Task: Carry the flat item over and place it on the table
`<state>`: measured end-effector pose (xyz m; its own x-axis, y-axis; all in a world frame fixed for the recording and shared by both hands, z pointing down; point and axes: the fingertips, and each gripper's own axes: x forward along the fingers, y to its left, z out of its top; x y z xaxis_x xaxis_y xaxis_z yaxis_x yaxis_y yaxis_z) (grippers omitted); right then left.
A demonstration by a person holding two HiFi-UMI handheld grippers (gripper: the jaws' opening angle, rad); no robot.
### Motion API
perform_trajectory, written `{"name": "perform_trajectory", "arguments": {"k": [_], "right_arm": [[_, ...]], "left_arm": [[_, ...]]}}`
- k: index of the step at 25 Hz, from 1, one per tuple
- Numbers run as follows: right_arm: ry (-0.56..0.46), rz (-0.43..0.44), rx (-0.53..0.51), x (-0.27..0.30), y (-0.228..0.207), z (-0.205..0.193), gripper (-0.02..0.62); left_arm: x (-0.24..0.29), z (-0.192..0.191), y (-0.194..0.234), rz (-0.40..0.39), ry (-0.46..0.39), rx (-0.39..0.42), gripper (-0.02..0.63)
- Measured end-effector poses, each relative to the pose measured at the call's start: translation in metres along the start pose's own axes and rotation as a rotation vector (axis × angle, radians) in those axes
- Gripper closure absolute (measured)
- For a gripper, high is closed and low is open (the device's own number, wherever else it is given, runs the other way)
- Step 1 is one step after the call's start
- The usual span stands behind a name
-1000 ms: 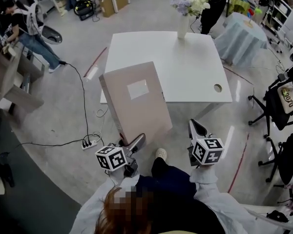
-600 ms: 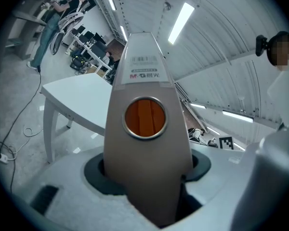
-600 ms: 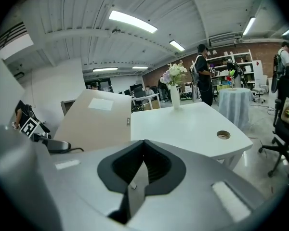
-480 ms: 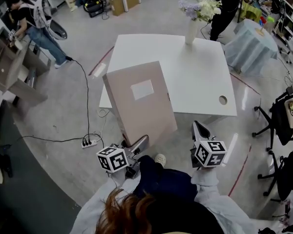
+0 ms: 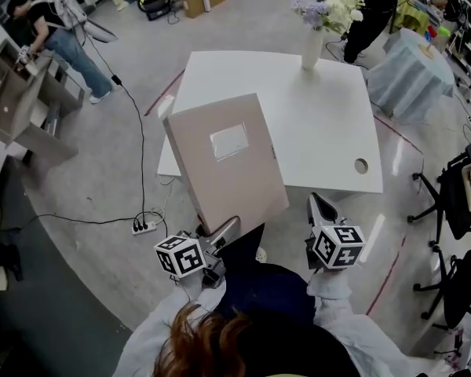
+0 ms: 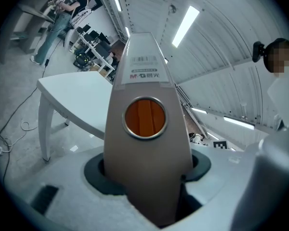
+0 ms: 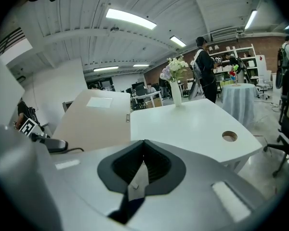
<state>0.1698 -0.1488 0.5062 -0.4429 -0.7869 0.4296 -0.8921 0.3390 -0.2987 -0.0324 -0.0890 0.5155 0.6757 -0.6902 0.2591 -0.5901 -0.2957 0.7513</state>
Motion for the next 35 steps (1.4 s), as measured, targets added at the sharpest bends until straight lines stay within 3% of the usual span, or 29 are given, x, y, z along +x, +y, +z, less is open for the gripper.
{"name": "perform_trajectory", "arguments": {"k": [20, 27, 35], "right_arm": [[-0.021, -0.062, 0.028, 0.130, -0.087, 0.127, 0.588], [0.000, -0.058, 0.045, 0.167, -0.090, 0.144, 0.588], [0.032, -0.062, 0.050, 0.193, -0.100, 0.147, 0.588]], "left_arm": [[0.160, 0.135, 0.040, -0.060, 0.078, -0.046, 0.325], [0.187, 0.174, 0.057, -0.093, 0.090, -0.115, 0.324], [0.213, 0.186, 0.081, -0.116, 0.133, -0.201, 0.324]]}}
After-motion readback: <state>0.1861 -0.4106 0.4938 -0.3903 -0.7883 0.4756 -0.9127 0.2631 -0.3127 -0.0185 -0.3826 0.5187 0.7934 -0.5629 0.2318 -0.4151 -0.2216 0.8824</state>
